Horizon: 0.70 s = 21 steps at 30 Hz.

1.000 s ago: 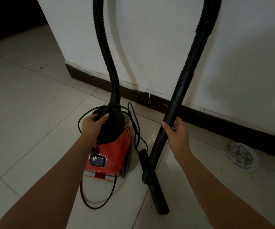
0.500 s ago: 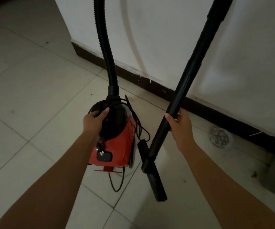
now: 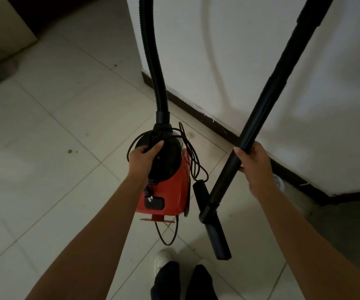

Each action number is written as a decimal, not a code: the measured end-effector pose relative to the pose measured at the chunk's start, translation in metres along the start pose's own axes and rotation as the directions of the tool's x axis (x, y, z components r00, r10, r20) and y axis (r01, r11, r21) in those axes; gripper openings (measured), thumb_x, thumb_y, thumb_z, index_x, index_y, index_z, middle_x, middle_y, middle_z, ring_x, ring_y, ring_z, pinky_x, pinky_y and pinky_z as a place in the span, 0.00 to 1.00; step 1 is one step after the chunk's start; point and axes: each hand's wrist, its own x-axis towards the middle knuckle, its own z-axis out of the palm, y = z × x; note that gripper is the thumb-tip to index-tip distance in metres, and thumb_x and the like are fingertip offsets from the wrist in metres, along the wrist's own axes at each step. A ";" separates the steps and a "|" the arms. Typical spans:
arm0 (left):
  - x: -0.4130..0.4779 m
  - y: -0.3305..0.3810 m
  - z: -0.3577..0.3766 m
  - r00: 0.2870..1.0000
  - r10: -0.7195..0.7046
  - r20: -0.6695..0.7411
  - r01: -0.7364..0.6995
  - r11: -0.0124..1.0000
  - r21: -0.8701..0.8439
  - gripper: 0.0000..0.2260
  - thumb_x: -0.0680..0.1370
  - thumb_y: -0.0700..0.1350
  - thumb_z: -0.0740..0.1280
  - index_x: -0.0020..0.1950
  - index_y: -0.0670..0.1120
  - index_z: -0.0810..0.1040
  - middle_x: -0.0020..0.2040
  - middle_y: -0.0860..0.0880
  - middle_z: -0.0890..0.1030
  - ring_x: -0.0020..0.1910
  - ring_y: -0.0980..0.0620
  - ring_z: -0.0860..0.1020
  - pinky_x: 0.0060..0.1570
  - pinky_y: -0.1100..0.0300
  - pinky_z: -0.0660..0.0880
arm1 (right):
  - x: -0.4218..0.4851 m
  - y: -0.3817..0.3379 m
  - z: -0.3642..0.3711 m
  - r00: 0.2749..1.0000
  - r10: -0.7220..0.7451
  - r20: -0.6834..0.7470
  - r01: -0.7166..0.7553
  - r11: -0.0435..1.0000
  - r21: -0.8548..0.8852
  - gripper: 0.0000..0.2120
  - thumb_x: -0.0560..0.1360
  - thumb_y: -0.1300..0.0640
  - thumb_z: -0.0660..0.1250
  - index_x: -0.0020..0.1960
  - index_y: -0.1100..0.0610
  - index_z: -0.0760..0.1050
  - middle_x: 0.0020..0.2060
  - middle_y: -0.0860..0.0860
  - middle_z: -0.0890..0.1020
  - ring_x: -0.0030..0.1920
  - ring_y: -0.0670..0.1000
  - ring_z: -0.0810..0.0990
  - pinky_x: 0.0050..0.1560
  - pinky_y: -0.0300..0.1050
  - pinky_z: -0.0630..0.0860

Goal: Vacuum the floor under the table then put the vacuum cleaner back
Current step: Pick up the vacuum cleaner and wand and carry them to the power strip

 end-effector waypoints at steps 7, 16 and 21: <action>-0.100 0.093 -0.074 0.994 0.036 -0.103 -0.041 0.998 -0.040 0.12 0.73 0.54 0.71 0.41 0.45 0.80 0.37 0.48 0.81 0.39 0.49 0.81 0.41 0.58 0.80 | -0.081 -0.125 -0.006 0.989 -0.082 0.122 0.076 0.995 0.057 0.15 0.77 0.60 0.65 0.62 0.57 0.70 0.50 0.52 0.79 0.51 0.50 0.79 0.59 0.53 0.76; -0.156 0.123 -0.142 0.968 0.024 -0.250 -0.070 0.982 -0.175 0.13 0.73 0.55 0.70 0.40 0.46 0.79 0.39 0.48 0.81 0.39 0.51 0.80 0.42 0.60 0.77 | -0.129 -0.183 0.020 0.936 -0.194 0.293 0.173 0.980 0.096 0.16 0.76 0.58 0.66 0.63 0.55 0.70 0.49 0.49 0.79 0.49 0.46 0.79 0.51 0.43 0.77; -0.176 0.111 -0.181 0.937 -0.012 -0.350 -0.077 0.968 -0.239 0.13 0.73 0.55 0.70 0.41 0.46 0.79 0.41 0.48 0.81 0.42 0.49 0.80 0.43 0.59 0.77 | -0.147 -0.187 0.052 0.894 -0.203 0.400 0.195 0.979 0.061 0.17 0.76 0.58 0.67 0.64 0.57 0.70 0.56 0.56 0.79 0.56 0.53 0.78 0.59 0.53 0.76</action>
